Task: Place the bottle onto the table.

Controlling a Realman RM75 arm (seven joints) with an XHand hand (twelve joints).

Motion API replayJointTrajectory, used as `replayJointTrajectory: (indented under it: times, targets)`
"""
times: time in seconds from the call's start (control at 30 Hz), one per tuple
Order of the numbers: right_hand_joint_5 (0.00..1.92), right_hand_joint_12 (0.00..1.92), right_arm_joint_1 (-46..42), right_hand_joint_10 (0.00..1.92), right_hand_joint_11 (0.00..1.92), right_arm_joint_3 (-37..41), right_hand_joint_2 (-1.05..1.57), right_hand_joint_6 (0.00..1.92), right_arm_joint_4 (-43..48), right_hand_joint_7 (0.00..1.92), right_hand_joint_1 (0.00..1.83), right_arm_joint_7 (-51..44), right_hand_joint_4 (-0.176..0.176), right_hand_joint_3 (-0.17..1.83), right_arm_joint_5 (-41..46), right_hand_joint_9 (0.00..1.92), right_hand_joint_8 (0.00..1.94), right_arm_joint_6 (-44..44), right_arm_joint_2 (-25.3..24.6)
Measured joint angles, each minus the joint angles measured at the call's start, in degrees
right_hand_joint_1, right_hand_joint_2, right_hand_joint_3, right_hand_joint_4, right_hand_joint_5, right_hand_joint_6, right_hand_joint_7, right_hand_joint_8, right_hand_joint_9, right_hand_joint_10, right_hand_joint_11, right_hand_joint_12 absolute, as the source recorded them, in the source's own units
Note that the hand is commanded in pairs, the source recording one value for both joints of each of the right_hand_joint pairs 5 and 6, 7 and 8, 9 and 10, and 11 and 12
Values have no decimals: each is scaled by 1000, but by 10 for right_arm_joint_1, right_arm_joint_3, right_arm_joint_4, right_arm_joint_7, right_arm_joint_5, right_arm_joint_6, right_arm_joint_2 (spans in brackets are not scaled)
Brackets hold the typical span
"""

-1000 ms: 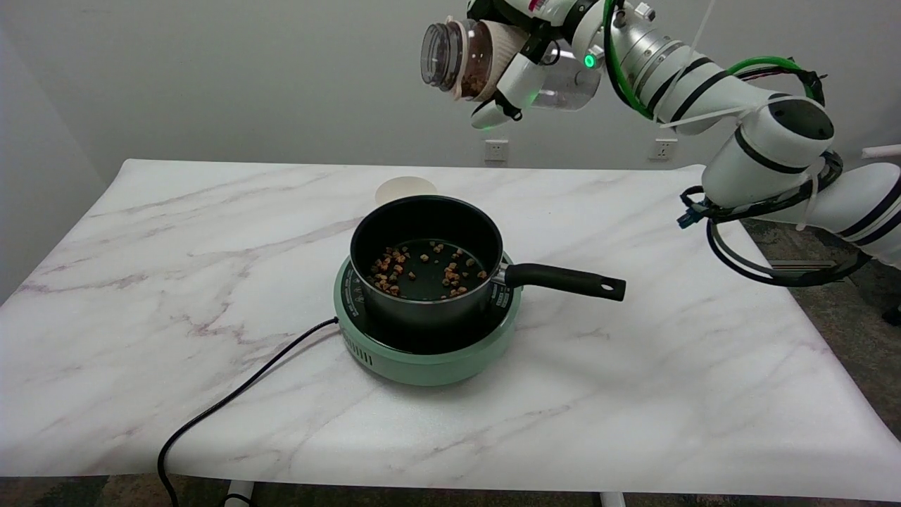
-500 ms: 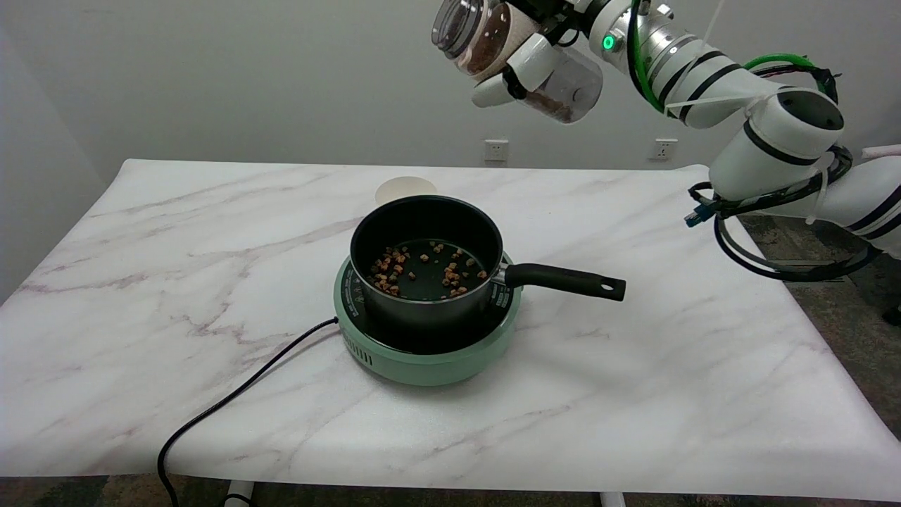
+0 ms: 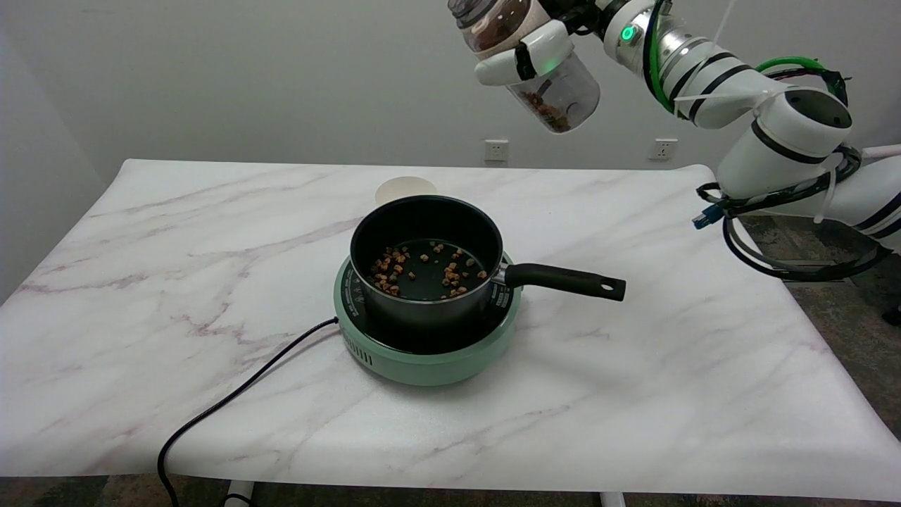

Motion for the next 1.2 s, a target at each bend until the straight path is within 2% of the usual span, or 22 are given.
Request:
replayJointTrajectory:
  times: [0.3, 0.73, 1.0, 1.2]
  targets:
    - [1579, 1240, -14, 1501, 1240, 8, 844, 1579, 2, 1522, 1339, 80, 0, 801, 7, 1501, 1522, -5, 9]
    - [1516, 1230, -60, 1491, 1230, 47, 733, 1516, 8, 1496, 1370, 129, 0, 859, 23, 1491, 1496, -1, 26]
    - [1512, 1232, -122, 1499, 1232, 107, 734, 1512, 15, 1503, 1367, 142, 0, 861, 36, 1499, 1503, 23, 41]
    - [1518, 1239, -202, 1508, 1239, 185, 759, 1518, 19, 1509, 1364, 148, 0, 844, 49, 1508, 1509, 51, 48]
